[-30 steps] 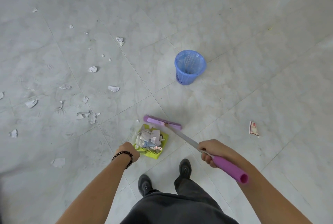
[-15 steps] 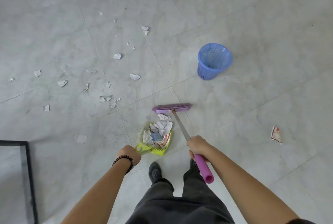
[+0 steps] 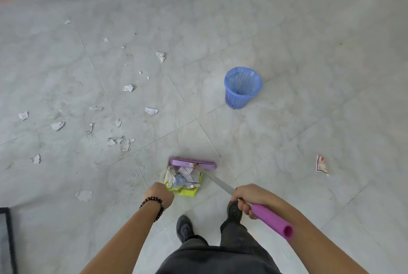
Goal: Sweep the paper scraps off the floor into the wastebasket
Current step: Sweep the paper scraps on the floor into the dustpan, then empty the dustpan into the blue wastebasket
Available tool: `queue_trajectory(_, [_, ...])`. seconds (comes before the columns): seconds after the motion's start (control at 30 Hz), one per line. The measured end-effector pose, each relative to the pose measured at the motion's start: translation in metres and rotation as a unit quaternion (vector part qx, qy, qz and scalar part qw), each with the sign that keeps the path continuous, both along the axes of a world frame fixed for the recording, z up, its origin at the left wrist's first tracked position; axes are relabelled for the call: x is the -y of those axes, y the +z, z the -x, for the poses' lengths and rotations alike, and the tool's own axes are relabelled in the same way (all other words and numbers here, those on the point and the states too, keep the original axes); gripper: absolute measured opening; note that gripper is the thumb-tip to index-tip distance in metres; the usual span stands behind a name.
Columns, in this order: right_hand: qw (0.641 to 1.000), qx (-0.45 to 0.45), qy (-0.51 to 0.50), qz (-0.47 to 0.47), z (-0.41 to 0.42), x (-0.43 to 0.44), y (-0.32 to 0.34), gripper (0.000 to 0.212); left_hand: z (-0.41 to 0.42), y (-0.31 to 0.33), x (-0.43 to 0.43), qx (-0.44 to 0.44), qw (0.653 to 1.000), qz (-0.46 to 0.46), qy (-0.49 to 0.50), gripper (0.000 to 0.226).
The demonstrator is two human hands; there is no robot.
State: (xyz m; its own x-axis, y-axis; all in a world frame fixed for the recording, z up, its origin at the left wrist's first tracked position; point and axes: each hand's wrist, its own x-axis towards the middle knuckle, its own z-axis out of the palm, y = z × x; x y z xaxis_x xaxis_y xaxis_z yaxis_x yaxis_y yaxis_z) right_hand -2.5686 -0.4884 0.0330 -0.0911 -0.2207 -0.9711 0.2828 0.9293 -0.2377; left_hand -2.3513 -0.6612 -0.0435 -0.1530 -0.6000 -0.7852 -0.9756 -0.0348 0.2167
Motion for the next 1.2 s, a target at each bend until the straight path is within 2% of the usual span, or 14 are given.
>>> queue_trajectory(0.2, [0.986, 0.012, -0.159, 0.04, 0.01, -0.008, 0.036, 0.005, 0.022, 0.025, 0.019, -0.053, 0.994, 0.069, -0.062, 0.013])
queue_trajectory(0.33, [0.968, -0.002, -0.234, 0.088, 0.018, -0.022, 0.063, 0.002, 0.051, 0.048, 0.025, -0.099, 0.985, 0.111, -0.083, 0.022])
queue_trajectory(0.53, [0.939, -0.046, -0.29, 0.177, 0.045, -0.034, 0.098, 0.015, 0.112, 0.081, 0.034, -0.186, 0.967, 0.145, -0.093, 0.034])
queue_trajectory(0.63, [0.931, -0.076, -0.291, 0.206, 0.075, -0.033, 0.106, 0.02, 0.158, 0.099, 0.048, -0.205, 0.958, 0.166, -0.11, 0.027])
queue_trajectory(0.7, [0.927, -0.088, -0.297, 0.213, 0.101, -0.032, 0.107, 0.023, 0.194, 0.109, 0.057, -0.206, 0.952, 0.183, -0.133, 0.017])
queue_trajectory(0.8, [0.916, -0.091, -0.324, 0.221, 0.148, -0.032, 0.103, 0.036, 0.253, 0.121, 0.07, -0.196, 0.946, 0.199, -0.166, 0.015])
queue_trajectory(0.9, [0.906, -0.073, -0.342, 0.238, 0.2, -0.032, 0.102, 0.019, 0.311, 0.127, 0.075, -0.176, 0.945, 0.209, -0.182, 0.016])
queue_trajectory(1.1, [0.894, -0.046, -0.38, 0.231, 0.29, -0.024, 0.102, 0.019, 0.403, 0.142, 0.078, -0.153, 0.944, 0.219, -0.194, 0.023])
queue_trajectory(1.2, [0.898, -0.043, -0.376, 0.226, 0.325, -0.016, 0.107, 0.023, 0.436, 0.147, 0.082, -0.141, 0.946, 0.218, -0.194, 0.013])
